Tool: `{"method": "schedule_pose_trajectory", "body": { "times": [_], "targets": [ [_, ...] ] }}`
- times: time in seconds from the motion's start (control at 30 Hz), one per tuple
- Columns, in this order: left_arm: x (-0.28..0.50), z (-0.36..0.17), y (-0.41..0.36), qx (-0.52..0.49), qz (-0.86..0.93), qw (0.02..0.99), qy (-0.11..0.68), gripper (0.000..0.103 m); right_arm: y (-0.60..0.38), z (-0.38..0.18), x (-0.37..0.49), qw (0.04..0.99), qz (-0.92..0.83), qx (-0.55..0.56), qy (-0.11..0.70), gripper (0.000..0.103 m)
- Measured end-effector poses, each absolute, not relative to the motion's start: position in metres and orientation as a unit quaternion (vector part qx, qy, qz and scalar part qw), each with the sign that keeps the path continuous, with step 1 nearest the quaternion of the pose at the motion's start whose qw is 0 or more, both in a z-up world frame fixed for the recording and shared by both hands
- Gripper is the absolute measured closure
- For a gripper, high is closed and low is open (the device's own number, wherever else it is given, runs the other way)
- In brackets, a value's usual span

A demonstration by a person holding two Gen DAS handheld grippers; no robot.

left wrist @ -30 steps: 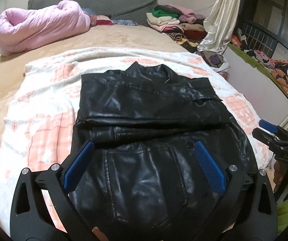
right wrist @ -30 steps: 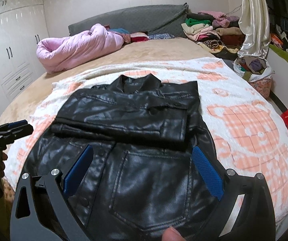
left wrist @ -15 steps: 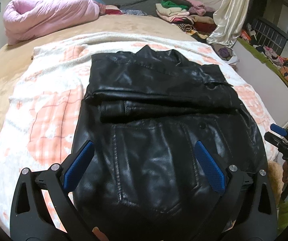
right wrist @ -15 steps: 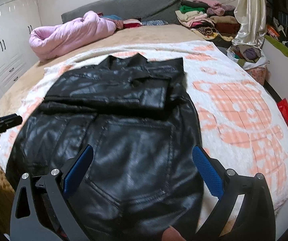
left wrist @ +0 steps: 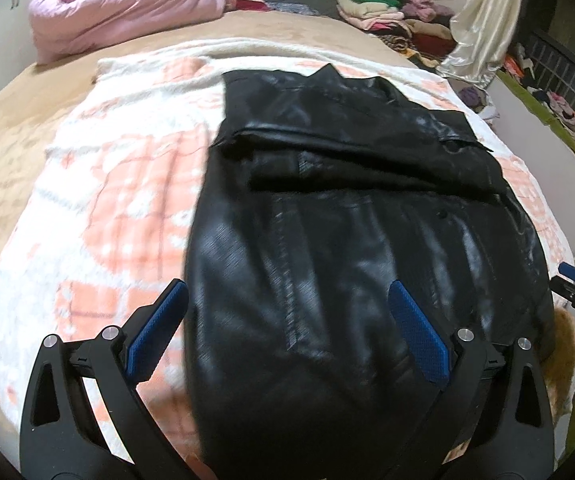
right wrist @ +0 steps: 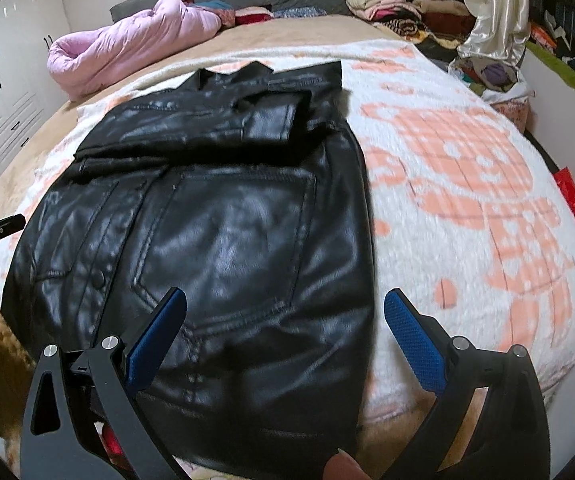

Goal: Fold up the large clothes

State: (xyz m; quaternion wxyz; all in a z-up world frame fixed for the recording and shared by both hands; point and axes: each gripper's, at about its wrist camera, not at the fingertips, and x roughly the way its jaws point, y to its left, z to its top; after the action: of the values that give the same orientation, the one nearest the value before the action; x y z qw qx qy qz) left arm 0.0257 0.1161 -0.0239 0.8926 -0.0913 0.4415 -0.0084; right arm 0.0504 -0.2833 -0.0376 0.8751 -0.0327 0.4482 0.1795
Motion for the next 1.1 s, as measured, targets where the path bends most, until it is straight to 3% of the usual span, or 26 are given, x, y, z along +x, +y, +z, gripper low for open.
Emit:
{"method": "schedule_pose_trajectory", "body": {
  "times": [0.47, 0.57, 0.7, 0.97, 1.03, 1.1],
  "targets": [
    [-0.024, -0.055, 0.142, -0.111, 0.002, 0.877, 0.468, 0.01, -0.294, -0.058, 0.04, 0.853, 0.203, -0.024, 0.48, 0.005],
    [-0.027, -0.06, 0.144, -0.114, -0.002, 0.873, 0.474, 0.022, -0.296, -0.063, 0.038, 0.849, 0.2, -0.027, 0.488, 0.005],
    [-0.03, -0.06, 0.137, -0.11, -0.025, 0.873, 0.474, 0.051, -0.301, -0.067, 0.036, 0.847, 0.196, -0.028, 0.494, 0.005],
    [-0.031, -0.064, 0.135, -0.108, -0.033, 0.869, 0.482, 0.056, -0.307, -0.081, 0.033, 0.817, 0.237, 0.0, 0.526, 0.005],
    [-0.032, -0.063, 0.133, -0.11, -0.032, 0.87, 0.48, 0.068, -0.307, -0.086, 0.032, 0.811, 0.24, 0.003, 0.533, 0.005],
    [-0.033, -0.061, 0.13, -0.103, -0.023, 0.874, 0.474, 0.08, -0.308, -0.085, 0.029, 0.814, 0.243, -0.004, 0.527, 0.017]
  ]
}}
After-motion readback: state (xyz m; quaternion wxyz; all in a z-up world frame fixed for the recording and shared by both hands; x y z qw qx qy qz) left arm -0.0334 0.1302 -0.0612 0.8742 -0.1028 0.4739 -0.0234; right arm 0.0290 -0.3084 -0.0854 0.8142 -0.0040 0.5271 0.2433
